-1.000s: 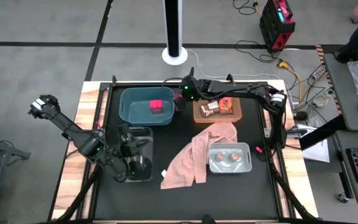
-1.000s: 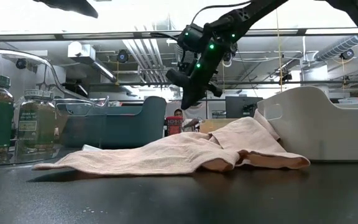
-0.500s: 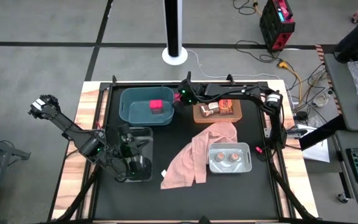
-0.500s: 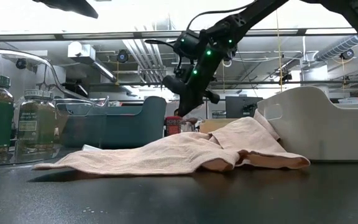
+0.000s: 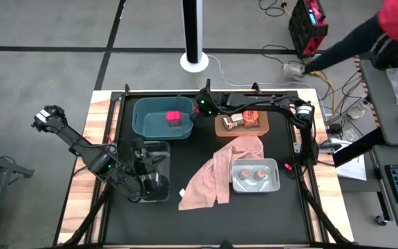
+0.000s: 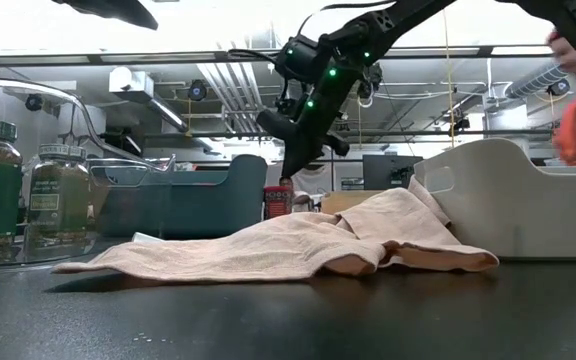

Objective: Sort spices by type
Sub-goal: Put the red seasoning can into the blue bin

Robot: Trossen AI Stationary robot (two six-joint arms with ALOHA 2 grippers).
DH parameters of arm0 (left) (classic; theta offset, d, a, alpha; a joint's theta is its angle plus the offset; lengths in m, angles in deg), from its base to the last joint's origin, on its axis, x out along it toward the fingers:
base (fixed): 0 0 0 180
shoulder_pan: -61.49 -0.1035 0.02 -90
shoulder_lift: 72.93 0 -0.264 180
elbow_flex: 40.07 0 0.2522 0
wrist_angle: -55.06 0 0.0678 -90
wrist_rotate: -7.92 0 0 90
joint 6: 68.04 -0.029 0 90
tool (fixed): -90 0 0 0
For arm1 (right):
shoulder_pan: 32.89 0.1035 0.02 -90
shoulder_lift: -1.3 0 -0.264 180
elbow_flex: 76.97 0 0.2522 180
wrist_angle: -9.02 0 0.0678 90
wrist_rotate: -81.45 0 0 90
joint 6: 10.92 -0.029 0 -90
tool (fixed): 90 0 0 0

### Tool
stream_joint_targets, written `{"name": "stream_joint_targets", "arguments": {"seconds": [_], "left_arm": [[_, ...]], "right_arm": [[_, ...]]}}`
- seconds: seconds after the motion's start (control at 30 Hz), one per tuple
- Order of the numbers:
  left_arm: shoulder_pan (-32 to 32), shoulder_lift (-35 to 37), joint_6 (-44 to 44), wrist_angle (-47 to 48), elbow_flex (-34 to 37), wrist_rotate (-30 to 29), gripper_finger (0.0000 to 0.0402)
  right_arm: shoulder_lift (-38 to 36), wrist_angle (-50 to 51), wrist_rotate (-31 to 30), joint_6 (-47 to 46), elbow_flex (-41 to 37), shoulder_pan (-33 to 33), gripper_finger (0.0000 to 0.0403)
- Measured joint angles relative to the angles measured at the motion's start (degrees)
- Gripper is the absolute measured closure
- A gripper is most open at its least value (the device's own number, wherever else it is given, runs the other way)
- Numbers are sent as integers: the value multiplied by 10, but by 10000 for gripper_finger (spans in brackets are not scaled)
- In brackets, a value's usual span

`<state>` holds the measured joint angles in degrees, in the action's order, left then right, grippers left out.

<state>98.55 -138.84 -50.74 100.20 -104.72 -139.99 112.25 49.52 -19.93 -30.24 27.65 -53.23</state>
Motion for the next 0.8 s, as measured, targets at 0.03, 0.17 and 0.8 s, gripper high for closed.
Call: {"name": "stream_joint_targets", "arguments": {"seconds": [0.03,0.17,0.8], "left_arm": [[0,0,0,0,0,0,401],[0,0,0,0,0,0,401],[0,0,9,0,0,19,401]], "right_arm": [[0,-7,-5,7,1,-2,393],[3,-30,-4,11,0,-13,393],[5,10,9,-28,-23,41,394]]}}
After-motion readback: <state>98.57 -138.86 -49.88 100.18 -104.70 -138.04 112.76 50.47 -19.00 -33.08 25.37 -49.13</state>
